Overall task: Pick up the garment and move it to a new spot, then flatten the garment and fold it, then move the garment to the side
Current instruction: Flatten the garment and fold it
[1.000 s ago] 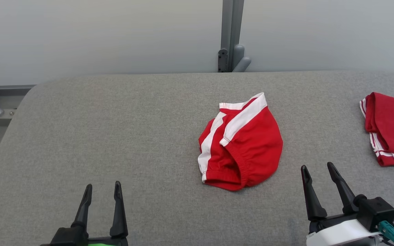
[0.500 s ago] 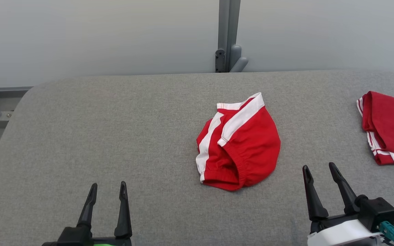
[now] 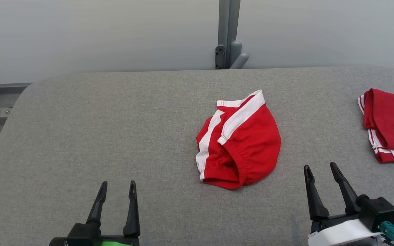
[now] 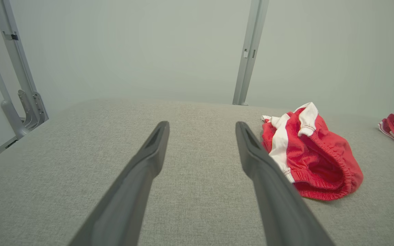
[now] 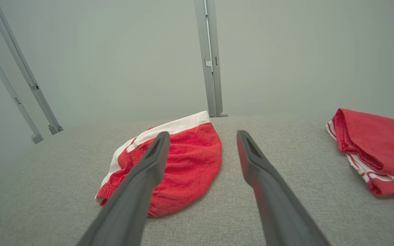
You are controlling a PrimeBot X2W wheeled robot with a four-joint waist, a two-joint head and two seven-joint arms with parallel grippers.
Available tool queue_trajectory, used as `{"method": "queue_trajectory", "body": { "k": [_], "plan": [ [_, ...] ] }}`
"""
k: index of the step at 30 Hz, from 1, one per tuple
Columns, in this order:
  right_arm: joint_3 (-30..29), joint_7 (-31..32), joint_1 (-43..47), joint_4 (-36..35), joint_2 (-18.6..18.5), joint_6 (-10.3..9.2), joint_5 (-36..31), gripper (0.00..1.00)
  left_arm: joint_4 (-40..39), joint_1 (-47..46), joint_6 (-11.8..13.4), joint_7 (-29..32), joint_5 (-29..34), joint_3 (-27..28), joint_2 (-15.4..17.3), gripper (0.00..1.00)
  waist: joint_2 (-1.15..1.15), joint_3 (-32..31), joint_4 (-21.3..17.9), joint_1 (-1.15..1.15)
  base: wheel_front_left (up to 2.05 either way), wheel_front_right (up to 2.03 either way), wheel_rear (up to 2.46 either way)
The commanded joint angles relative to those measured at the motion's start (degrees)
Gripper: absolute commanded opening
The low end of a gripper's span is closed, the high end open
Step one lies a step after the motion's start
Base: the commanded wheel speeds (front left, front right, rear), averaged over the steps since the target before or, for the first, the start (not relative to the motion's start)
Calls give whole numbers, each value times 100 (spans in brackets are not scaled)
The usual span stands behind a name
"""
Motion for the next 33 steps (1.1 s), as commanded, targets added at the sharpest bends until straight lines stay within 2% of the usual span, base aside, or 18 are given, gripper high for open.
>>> {"method": "queue_trajectory", "body": {
  "k": [1, 8, 20, 25, 33],
  "plan": [
    [-4, -20, -14, -7, -8, -6, -14, 100, 50, -139, -37, -12, -43, -40, -1, 100, 0, 33, -9, 0, 0, 0, 0],
    [90, -20, -148, 2, -78, -6, -22, 100, 574, -737, -280, -13, -189, -575, 1, 100, 0, 247, -114, 0, 0, 0, 0],
    [220, -20, -633, -24, -206, -6, -24, 100, 1875, -2635, -708, -12, -716, -1923, 8, 100, 0, 1005, -516, 0, 0, 0, 0],
    [236, -20, -743, -19, -210, -6, -14, 100, 2507, -3190, -649, -4, -1098, -2487, 9, 100, 0, 1190, -692, 0, 0, 0, 0],
    [294, -20, -845, 1, -171, -6, 0, 100, 3367, -3883, -252, 0, -1441, -2939, 10, 100, 0, 1379, -855, 0, 0, 0, 0]
  ]
}}
